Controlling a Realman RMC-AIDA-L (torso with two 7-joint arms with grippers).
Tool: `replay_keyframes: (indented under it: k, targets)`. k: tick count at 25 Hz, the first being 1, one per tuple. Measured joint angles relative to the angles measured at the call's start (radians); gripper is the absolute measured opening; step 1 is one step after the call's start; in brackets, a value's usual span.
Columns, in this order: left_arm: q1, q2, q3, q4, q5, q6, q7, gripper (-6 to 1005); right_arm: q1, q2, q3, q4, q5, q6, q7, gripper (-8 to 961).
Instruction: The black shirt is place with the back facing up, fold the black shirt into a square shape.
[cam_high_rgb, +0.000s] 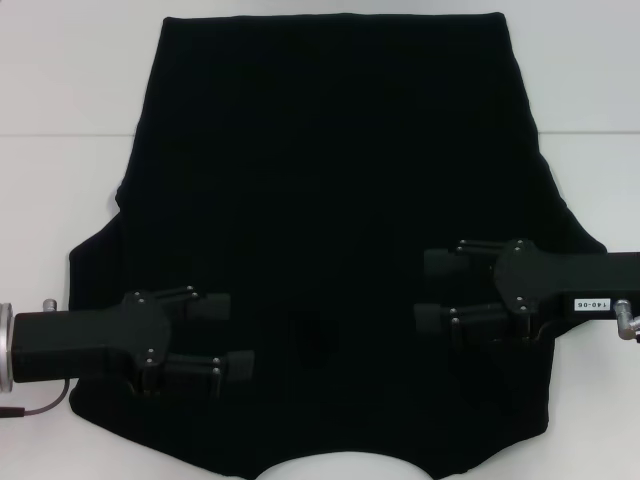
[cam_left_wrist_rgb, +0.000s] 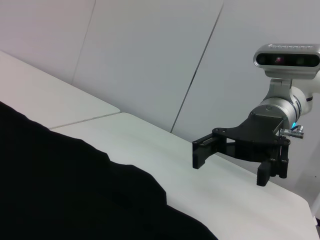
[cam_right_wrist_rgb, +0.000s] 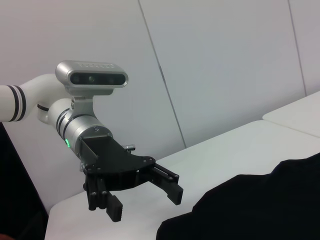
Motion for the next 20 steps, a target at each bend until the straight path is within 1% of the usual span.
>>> replay_keyframes:
  k: [15,20]
  targets:
    - [-0.001,0.000,0.000,-0.002,0.000,0.000,0.000,950,0.000,0.002,0.002,0.000,0.003,0.005,0.000,898]
    - [-0.002,0.004,-0.015,0.001,0.000,-0.005,-0.013,949,0.001,0.004,-0.001,0.000,0.006,0.013,0.000,899]
